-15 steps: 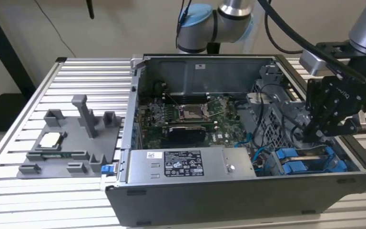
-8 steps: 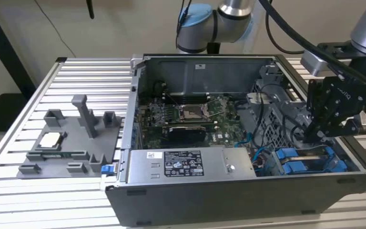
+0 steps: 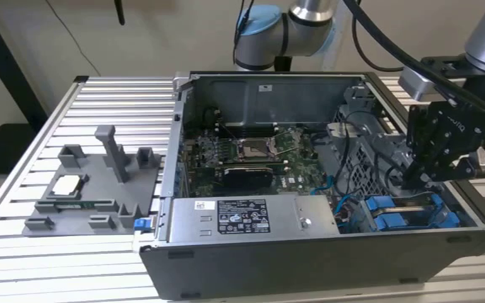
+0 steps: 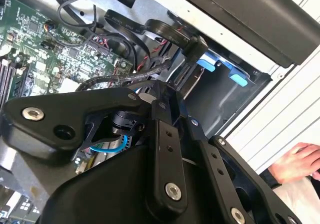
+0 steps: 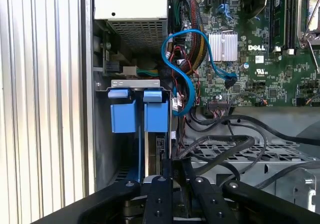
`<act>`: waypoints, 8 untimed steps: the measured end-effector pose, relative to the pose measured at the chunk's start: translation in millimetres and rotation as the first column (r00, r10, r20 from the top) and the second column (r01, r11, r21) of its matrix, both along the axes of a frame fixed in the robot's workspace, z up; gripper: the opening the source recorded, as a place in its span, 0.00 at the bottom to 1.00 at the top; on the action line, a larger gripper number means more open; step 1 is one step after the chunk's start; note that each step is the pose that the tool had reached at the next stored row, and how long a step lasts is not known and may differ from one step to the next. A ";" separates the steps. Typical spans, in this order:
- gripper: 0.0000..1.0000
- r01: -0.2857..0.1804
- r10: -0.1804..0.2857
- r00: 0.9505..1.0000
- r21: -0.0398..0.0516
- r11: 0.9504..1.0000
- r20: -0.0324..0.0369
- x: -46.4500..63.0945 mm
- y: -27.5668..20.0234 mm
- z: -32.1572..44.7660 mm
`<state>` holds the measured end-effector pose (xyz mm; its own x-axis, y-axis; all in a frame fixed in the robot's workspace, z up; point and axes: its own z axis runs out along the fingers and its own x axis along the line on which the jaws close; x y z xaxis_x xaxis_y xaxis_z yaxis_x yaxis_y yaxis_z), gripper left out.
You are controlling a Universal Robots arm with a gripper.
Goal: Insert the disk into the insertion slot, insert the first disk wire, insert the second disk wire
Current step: 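Insert the first disk wire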
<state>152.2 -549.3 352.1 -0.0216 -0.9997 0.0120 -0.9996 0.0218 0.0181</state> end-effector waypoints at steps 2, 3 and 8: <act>0.19 0.000 0.000 1.000 0.000 1.000 0.000 0.3 -0.9 -0.1; 0.19 0.000 0.000 1.000 0.000 1.000 -0.001 0.5 -1.6 0.0; 0.19 0.000 0.000 1.000 0.000 1.000 -0.002 1.7 -7.6 0.0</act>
